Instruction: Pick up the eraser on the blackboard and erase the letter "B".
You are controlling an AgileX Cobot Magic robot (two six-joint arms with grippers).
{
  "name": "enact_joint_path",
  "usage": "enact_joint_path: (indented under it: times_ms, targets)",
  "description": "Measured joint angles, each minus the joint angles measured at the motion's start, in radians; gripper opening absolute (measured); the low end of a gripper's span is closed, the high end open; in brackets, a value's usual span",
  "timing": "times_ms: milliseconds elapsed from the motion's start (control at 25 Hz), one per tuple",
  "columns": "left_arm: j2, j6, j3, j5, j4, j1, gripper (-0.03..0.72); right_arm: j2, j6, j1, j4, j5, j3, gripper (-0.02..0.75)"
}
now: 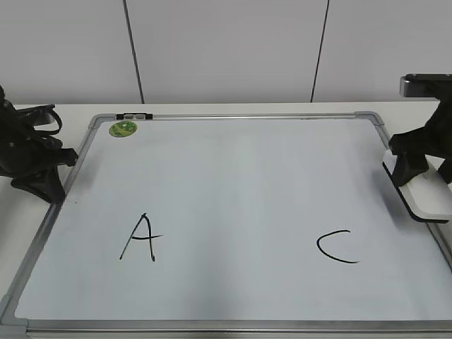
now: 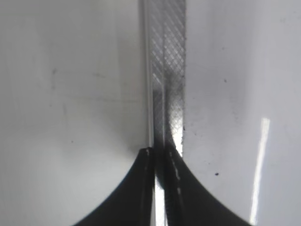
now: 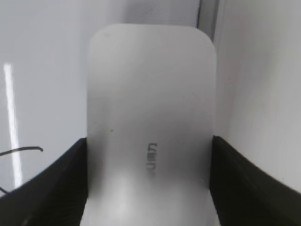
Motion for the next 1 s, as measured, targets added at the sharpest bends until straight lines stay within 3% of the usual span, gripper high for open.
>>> enact_joint_path:
  times_ms: [360,1000]
  targets:
    - [0.0,0.0,0.0,0.0,0.0,0.0,0.011,0.005,0.058,-0.002,-0.001,-0.131,0.031,0.544]
    - [0.0,0.0,0.0,0.0,0.0,0.0,0.011,0.087,0.061,-0.002,-0.042,-0.158,0.031,0.544]
